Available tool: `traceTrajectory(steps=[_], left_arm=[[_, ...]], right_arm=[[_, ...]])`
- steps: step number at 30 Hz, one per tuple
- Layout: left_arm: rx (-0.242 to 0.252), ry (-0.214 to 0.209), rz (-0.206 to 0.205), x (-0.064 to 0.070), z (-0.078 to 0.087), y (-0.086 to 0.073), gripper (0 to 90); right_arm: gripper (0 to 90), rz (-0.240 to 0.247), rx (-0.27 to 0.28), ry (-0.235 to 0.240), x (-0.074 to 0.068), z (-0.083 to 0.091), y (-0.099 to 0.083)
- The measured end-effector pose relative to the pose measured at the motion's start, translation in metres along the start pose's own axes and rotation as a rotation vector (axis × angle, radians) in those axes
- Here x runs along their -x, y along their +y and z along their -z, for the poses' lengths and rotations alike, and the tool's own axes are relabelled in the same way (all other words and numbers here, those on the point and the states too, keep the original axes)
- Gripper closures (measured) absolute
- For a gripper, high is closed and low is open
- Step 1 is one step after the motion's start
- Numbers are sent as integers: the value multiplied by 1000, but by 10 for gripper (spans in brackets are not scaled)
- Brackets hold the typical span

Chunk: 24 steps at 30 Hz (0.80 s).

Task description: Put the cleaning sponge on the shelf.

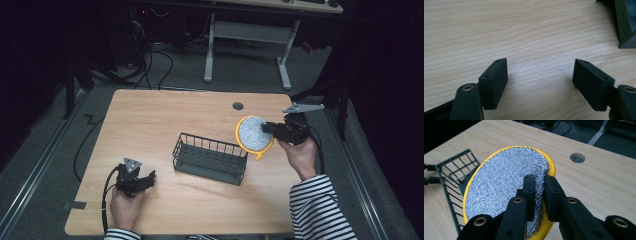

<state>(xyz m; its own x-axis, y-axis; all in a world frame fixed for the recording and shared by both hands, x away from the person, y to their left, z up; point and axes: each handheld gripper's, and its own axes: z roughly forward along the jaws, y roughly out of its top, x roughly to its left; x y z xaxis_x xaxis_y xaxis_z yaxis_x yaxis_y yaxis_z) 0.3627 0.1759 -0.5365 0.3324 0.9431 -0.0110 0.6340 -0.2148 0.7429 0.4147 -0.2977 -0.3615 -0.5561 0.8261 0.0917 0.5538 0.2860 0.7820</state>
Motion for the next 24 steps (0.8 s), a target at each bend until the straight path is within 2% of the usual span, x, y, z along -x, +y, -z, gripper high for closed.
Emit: traceTrajectory(steps=[6, 13, 24], left_arm=[[0, 0, 0, 0, 0, 0, 290], [-2, -4, -3, 0, 0, 0, 289], [-2, -6, -5, 0, 0, 0, 289]], right_arm=[[805, 40, -2, 12, -17, -15, 12], [803, 59, -25, 31, -32, -40, 13], [797, 97, -40, 46, -41, -60, 9]])
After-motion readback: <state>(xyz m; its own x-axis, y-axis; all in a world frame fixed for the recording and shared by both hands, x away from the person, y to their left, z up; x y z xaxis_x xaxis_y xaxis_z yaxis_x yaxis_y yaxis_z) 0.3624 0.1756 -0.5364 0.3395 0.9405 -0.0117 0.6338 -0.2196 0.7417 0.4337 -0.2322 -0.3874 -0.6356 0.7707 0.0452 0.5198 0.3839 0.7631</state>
